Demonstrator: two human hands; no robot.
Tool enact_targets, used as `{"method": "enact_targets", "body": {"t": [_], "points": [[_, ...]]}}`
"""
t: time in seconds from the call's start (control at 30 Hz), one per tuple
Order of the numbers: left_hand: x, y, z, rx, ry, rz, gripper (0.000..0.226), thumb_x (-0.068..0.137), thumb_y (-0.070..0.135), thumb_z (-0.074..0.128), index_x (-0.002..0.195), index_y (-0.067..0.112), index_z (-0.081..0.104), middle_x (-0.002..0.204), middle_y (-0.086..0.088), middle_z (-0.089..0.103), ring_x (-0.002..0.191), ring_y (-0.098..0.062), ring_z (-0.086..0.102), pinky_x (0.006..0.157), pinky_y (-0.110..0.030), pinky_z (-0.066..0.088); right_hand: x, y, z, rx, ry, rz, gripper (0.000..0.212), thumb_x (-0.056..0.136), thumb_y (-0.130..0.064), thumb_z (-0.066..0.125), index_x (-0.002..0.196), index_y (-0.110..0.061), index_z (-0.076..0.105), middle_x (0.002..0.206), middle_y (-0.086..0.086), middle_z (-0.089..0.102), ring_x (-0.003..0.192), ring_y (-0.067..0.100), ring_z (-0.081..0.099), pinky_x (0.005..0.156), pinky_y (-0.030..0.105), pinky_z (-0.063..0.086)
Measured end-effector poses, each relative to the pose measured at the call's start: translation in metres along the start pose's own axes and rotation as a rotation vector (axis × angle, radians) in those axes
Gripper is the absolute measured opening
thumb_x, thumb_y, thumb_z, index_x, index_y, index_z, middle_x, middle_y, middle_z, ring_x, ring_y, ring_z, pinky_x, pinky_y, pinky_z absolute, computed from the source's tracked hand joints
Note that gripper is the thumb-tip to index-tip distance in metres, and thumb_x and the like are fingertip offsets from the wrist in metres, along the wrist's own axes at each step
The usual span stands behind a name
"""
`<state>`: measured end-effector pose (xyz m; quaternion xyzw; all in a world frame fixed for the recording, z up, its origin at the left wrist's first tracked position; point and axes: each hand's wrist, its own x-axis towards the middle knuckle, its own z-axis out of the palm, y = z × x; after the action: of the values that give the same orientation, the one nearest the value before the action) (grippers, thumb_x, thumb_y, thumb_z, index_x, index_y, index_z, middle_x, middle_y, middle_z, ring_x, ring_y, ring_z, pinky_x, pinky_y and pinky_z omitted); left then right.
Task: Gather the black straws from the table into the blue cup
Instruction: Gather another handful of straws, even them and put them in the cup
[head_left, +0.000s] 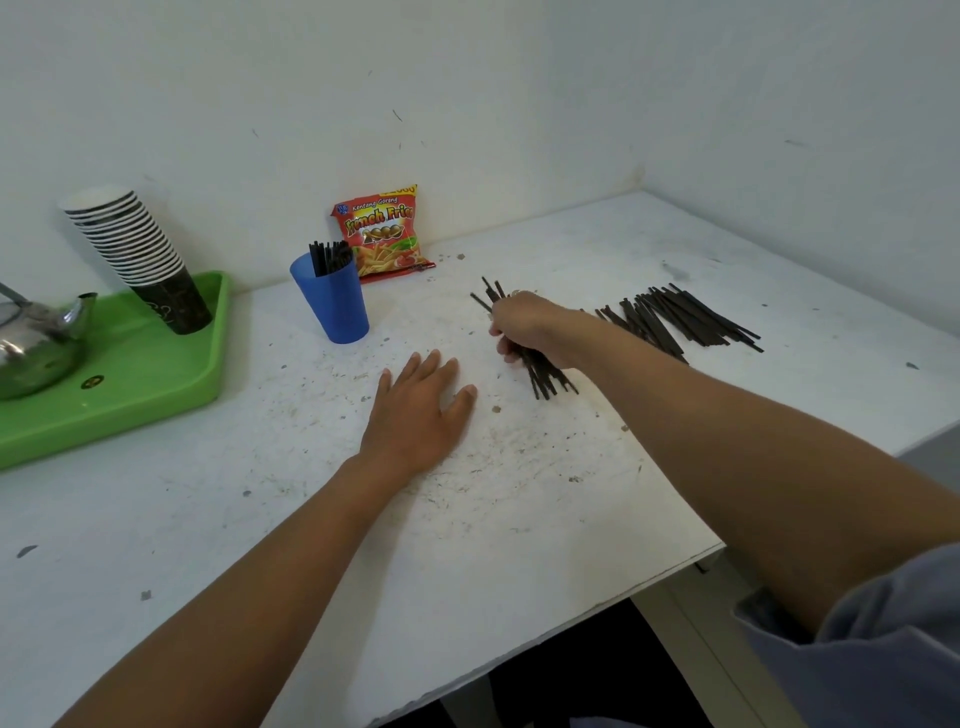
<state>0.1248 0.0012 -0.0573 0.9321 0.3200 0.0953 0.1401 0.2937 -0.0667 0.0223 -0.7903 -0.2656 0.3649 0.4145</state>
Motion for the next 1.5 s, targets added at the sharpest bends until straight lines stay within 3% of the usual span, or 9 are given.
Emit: {"method": "enact_targets", "body": {"t": [0.07, 0.2, 0.27, 0.37, 0.47, 0.9, 1.13, 1.33, 1.5], "points": [[-0.004, 0.007, -0.005, -0.137, 0.023, -0.034, 0.056, 0.107, 0.049, 0.033, 0.157, 0.024, 0.038, 0.167, 0.001, 0.033, 0.156, -0.019, 0.024, 0.127, -0.043, 0.015, -0.004, -0.002, -0.001, 0.215, 0.016, -0.060, 0.021, 0.097, -0.016, 0.038, 0.101, -0.006, 0.057, 0.073, 0.006, 0.051, 0.054, 0.017, 0.050, 0.049, 0.025, 0.041], [-0.021, 0.032, -0.022, -0.511, 0.089, -0.241, 0.046, 0.108, 0.046, 0.036, 0.148, 0.031, 0.052, 0.155, 0.008, 0.051, 0.139, -0.012, 0.047, 0.116, -0.031, 0.030, -0.010, -0.005, 0.001, 0.478, -0.012, -0.272, 0.021, 0.098, -0.023, 0.048, 0.106, -0.007, 0.060, 0.052, -0.004, 0.031, 0.043, 0.012, 0.023, 0.040, 0.023, 0.020], [-0.035, 0.039, -0.029, -0.881, 0.020, -0.360, 0.042, 0.108, 0.044, 0.038, 0.140, 0.029, 0.061, 0.143, 0.010, 0.062, 0.129, -0.007, 0.056, 0.113, -0.029, 0.034, -0.015, -0.008, 0.005, 0.532, -0.047, -0.376, 0.029, 0.101, -0.035, 0.054, 0.094, -0.008, 0.061, 0.049, -0.005, 0.029, 0.041, 0.012, 0.022, 0.039, 0.023, 0.021], [-0.042, 0.037, -0.042, -1.580, -0.223, -0.585, 0.043, 0.108, 0.032, 0.038, 0.129, 0.006, 0.065, 0.128, -0.012, 0.072, 0.117, -0.025, 0.070, 0.109, -0.041, 0.049, -0.025, -0.014, 0.011, 0.603, -0.077, -0.446, 0.046, 0.097, -0.050, 0.059, 0.071, -0.014, 0.051, 0.047, -0.005, 0.030, 0.039, 0.013, 0.024, 0.038, 0.022, 0.024], [-0.042, 0.031, -0.054, -1.883, -0.361, -0.672, 0.048, 0.108, 0.025, 0.035, 0.130, -0.011, 0.057, 0.128, -0.030, 0.067, 0.118, -0.044, 0.067, 0.102, -0.048, 0.053, -0.034, -0.020, 0.018, 0.622, -0.070, -0.475, 0.051, 0.095, -0.057, 0.059, 0.064, -0.018, 0.047, 0.048, -0.005, 0.033, 0.040, 0.013, 0.028, 0.039, 0.023, 0.029], [-0.039, 0.038, -0.054, -1.953, -0.558, -0.680, 0.048, 0.107, 0.018, 0.032, 0.135, -0.018, 0.048, 0.129, -0.038, 0.062, 0.113, -0.051, 0.066, 0.091, -0.053, 0.058, -0.041, -0.012, 0.042, 0.607, -0.034, -0.572, 0.043, 0.101, -0.047, 0.054, 0.078, -0.011, 0.056, 0.048, -0.002, 0.034, 0.039, 0.012, 0.030, 0.041, 0.026, 0.027], [-0.038, 0.035, -0.053, -1.973, -0.489, -0.697, 0.046, 0.106, 0.014, 0.032, 0.132, -0.019, 0.050, 0.126, -0.038, 0.064, 0.112, -0.050, 0.068, 0.090, -0.053, 0.058, -0.038, -0.001, 0.036, 0.546, -0.124, -0.594, 0.020, 0.098, -0.034, 0.063, 0.094, -0.016, 0.059, 0.049, -0.003, 0.044, 0.042, 0.013, 0.045, 0.050, 0.029, 0.051], [-0.039, 0.034, -0.051, -1.948, -0.485, -0.705, 0.046, 0.106, 0.016, 0.031, 0.133, -0.017, 0.050, 0.127, -0.037, 0.065, 0.113, -0.048, 0.068, 0.095, -0.050, 0.058, -0.037, -0.003, 0.032, 0.625, -0.167, -0.582, 0.029, 0.099, -0.035, 0.061, 0.078, -0.018, 0.052, 0.049, -0.007, 0.033, 0.040, 0.012, 0.023, 0.039, 0.020, 0.025], [-0.037, 0.035, -0.053, -1.949, -0.486, -0.677, 0.047, 0.106, 0.016, 0.031, 0.132, -0.017, 0.051, 0.128, -0.036, 0.064, 0.114, -0.047, 0.068, 0.094, -0.051, 0.057, -0.036, -0.003, 0.031, 0.624, -0.210, -0.590, 0.032, 0.097, -0.034, 0.064, 0.074, -0.013, 0.057, 0.047, -0.001, 0.039, 0.038, 0.015, 0.033, 0.041, 0.022, 0.032]]}}
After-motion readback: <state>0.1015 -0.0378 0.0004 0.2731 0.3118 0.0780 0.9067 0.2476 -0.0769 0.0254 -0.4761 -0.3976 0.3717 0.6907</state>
